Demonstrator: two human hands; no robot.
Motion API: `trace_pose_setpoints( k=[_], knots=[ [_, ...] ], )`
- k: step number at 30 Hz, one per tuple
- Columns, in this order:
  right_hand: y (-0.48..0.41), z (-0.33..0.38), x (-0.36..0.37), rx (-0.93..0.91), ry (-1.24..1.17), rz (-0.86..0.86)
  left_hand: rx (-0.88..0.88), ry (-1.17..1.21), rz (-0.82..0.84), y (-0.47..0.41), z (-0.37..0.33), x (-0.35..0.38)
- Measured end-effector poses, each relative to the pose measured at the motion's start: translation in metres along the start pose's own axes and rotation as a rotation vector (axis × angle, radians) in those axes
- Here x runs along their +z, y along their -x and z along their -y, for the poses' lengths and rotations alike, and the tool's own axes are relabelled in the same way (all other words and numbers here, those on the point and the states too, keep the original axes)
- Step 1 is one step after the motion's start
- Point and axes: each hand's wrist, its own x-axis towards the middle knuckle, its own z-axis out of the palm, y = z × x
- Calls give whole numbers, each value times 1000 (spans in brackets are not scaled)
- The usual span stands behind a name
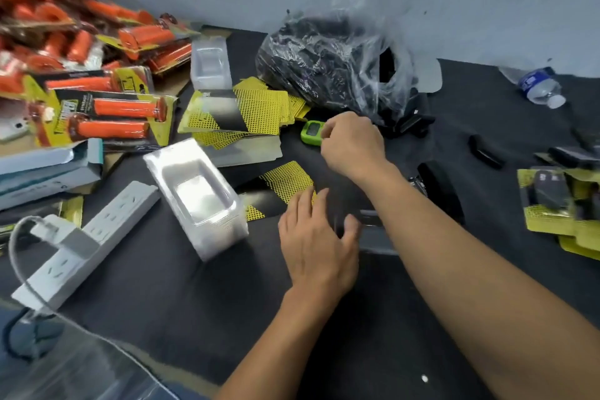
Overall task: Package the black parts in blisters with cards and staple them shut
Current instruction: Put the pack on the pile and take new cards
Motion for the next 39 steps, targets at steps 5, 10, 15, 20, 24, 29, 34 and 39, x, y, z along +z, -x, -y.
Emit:
trace_pose_setpoints(
  k=[5, 10, 15, 20, 24, 29, 34, 39],
  knots=[
    [-41, -46, -21, 84, 13, 4, -52, -40, 64, -36, -4, -3],
    [-80, -75, -53, 113, -292, -308, -67, 128, 48, -102, -41, -3],
    [-117, -84, -62, 91, -341, -62, 106, 257, 151, -164, -92, 6],
    [-148, -87, -43, 54, -263, 95, 236, 42, 347, -220, -111, 25],
    [-165, -88, -33, 39, 67, 222, 230, -326, 447, -249, -112, 38],
    [-173, -118, -47, 113, 206, 199, 59, -497, 365, -257, -100, 50],
    [-166, -118, -37, -140, 263, -136, 2, -568, 265, -252, -91, 56],
    [-186, -91, -9, -130, 252, 403, 18, -555, 235, -247, -92, 60]
  ],
)
